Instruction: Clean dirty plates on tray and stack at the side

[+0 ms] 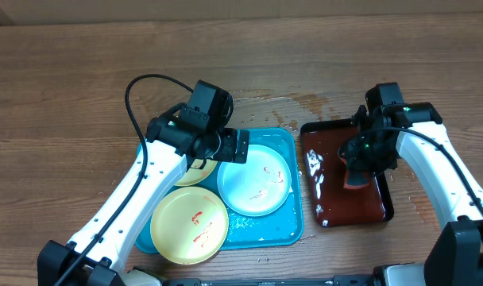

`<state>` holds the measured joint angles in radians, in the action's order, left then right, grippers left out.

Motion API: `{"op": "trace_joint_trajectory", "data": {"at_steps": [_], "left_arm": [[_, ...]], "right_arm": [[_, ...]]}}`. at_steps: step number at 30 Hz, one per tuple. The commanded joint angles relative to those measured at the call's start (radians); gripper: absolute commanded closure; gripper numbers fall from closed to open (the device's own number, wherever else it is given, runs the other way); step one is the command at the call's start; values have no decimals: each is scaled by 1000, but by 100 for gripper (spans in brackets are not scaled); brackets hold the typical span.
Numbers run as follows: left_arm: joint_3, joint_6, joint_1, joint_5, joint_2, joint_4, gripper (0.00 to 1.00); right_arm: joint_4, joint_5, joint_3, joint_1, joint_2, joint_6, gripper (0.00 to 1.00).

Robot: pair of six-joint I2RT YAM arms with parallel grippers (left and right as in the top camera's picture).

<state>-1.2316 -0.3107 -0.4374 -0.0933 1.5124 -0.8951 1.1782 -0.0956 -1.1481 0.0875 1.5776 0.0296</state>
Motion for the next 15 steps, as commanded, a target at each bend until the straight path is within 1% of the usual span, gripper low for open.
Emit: {"op": "trace_joint_trajectory", "data": {"at_steps": [1,9,15], "left_arm": [[-21,19,-5,-4,4,10,0],[-21,19,-5,-4,4,11,0],[-21,19,-5,-4,4,12,0]], "right_arm": [[-6,32,-15,3,-2,0,96],[-71,27,-8,3,12,-5,96],[-125,23,19,3,87,-4,96]]}}
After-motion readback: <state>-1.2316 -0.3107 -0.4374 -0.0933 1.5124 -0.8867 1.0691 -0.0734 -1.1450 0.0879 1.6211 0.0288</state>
